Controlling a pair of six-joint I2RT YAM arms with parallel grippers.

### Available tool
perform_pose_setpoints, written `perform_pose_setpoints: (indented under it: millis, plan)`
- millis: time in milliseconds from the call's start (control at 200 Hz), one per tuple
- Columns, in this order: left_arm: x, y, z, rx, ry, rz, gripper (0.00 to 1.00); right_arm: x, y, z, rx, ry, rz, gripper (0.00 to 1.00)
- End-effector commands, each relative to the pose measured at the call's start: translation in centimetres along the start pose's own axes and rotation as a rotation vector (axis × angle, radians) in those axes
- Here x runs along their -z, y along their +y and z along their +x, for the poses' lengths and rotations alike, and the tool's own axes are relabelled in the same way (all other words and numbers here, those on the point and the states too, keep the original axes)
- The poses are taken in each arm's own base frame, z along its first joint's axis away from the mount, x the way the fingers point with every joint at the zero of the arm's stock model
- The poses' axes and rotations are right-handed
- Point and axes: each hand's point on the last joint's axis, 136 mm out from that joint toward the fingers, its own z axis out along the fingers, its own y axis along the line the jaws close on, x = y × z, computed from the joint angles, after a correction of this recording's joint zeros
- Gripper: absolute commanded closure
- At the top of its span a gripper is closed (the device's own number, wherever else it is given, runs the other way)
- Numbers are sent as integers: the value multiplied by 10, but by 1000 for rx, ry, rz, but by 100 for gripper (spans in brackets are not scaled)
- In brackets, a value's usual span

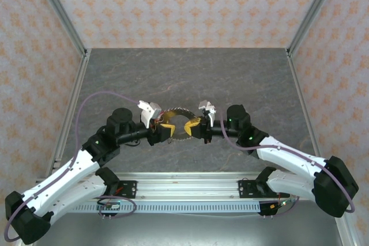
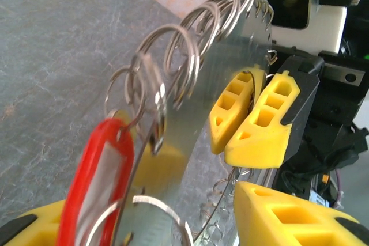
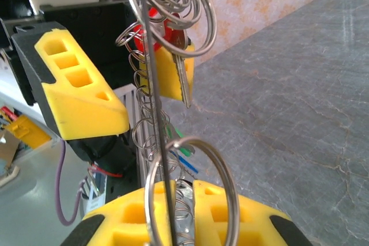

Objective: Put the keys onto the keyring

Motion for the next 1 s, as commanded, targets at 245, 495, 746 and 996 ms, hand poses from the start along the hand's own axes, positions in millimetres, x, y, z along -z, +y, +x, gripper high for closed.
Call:
perform_pose_setpoints:
  millis: [245,495,746,996]
  plan:
    - [14,-11,-21,20,-142,42,100,6,-10,-39,44,-152,84,82]
    - [30,-19,-32,-132,-220,40,100,27,-39,-35,143,-195,302,61]
    - [38,-23,-38,-233,-291,39,100,26,4,-4,527,-151,130,60]
    - [47,-36,-45,-291,-351,89,100,8,17,14,725,-119,151,66]
